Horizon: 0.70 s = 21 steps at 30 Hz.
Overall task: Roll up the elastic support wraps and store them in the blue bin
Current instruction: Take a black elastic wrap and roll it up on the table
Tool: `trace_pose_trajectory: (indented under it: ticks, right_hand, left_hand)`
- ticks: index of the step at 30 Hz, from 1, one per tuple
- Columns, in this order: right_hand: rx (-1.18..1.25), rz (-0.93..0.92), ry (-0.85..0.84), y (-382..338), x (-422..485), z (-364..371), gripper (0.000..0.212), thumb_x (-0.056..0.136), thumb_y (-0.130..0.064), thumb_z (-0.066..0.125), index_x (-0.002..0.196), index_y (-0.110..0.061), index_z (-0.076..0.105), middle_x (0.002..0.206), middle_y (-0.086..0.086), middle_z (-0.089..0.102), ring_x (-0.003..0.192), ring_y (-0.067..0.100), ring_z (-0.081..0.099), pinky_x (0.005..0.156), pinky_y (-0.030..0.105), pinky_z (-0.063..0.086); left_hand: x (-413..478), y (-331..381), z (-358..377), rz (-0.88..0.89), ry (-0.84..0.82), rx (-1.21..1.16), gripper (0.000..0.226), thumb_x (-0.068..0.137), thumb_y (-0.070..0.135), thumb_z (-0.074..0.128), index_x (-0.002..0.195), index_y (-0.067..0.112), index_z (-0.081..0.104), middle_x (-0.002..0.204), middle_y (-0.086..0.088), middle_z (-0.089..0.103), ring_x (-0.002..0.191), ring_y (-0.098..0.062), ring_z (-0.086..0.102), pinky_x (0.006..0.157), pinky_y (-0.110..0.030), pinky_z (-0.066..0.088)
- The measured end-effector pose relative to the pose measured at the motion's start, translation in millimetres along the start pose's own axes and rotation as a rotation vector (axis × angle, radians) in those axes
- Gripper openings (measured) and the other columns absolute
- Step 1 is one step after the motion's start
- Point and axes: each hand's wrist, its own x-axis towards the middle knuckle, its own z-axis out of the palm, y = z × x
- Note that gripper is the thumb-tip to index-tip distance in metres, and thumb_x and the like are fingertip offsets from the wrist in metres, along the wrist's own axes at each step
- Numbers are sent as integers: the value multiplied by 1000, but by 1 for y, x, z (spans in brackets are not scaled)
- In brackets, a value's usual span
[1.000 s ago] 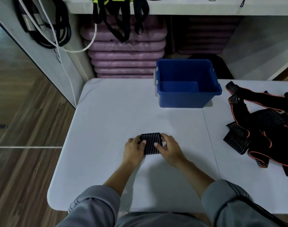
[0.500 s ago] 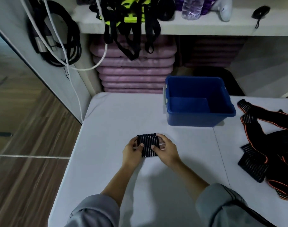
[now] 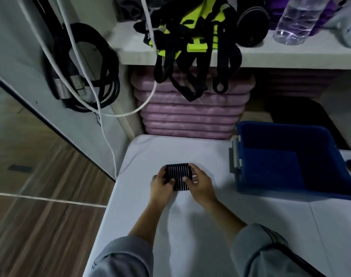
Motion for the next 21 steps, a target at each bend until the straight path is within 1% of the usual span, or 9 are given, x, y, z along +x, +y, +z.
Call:
trace_pose_trajectory:
  ticks: [2, 5, 8, 10, 13, 14, 17, 19, 21]
  right_hand:
    - [1, -54, 16, -1, 4, 1, 54, 87, -12, 61, 138, -18, 44, 125, 3, 59, 105, 19, 60, 96, 34, 49]
    - [-80, -143, 26, 3, 5, 0, 48, 89, -14, 59, 135, -23, 48, 122, 0, 62, 103, 15, 60, 94, 28, 49]
    - [-150, -181, 32, 5, 5, 0, 46, 90, -19, 58, 135, -24, 48, 117, 2, 64, 98, 15, 61, 88, 21, 47]
    - [-138, -160, 21, 4, 5, -1, 48, 91, -20, 58, 136, -26, 46, 115, 2, 63, 96, 15, 60, 87, 21, 47]
    - [-124, -119, 11, 2, 2, -3, 50, 91, -23, 56, 139, -30, 42, 113, -1, 61, 93, 12, 59, 80, 12, 45]
    - [-117, -114, 12, 3, 1, -4, 51, 91, -24, 56, 139, -31, 41, 115, -1, 61, 93, 12, 59, 81, 13, 45]
    - [-109, -116, 8, 4, -6, -6, 52, 91, -25, 57, 140, -32, 39, 120, 0, 59, 95, 14, 60, 88, 27, 50]
    - [-117, -131, 13, 4, -11, -8, 53, 91, -25, 57, 140, -31, 39, 121, 1, 58, 95, 13, 60, 89, 29, 51]
    - [-124, -140, 24, 3, -16, -10, 53, 91, -26, 58, 141, -29, 39, 122, 1, 58, 94, 12, 59, 87, 27, 51]
  left_hand:
    - [-1, -2, 1, 103, 15, 112, 61, 88, 5, 53, 143, 20, 33, 112, -10, 53, 101, -22, 53, 90, -25, 41]
    - [-9, -6, 4, 242, 41, 194, 55, 91, 6, 49, 142, 23, 36, 116, -11, 51, 108, -24, 46, 96, -26, 36]
    - [-10, -8, 6, 260, 41, 243, 52, 94, 10, 46, 143, 23, 34, 120, -12, 47, 112, -26, 41, 99, -26, 31]
    - [-9, -7, 5, 268, 42, 268, 53, 94, 12, 45, 144, 23, 32, 120, -14, 46, 113, -28, 41, 100, -29, 31]
    - [-11, -4, 3, 264, 42, 275, 53, 94, 14, 46, 144, 25, 31, 120, -15, 47, 114, -29, 40, 99, -31, 32]
    - [-13, -4, 2, 261, 41, 279, 53, 94, 15, 46, 144, 26, 31, 121, -15, 47, 115, -29, 41, 99, -32, 32]
    - [-17, -3, -1, 247, 42, 273, 55, 94, 18, 47, 145, 27, 28, 122, -14, 46, 114, -30, 43, 100, -36, 35]
    - [-20, -2, -2, 238, 39, 262, 56, 94, 19, 47, 145, 27, 27, 122, -14, 46, 112, -30, 46, 100, -38, 38]
    - [-22, -1, -4, 232, 35, 265, 57, 94, 21, 48, 145, 27, 26, 122, -14, 45, 112, -31, 46, 101, -40, 39]
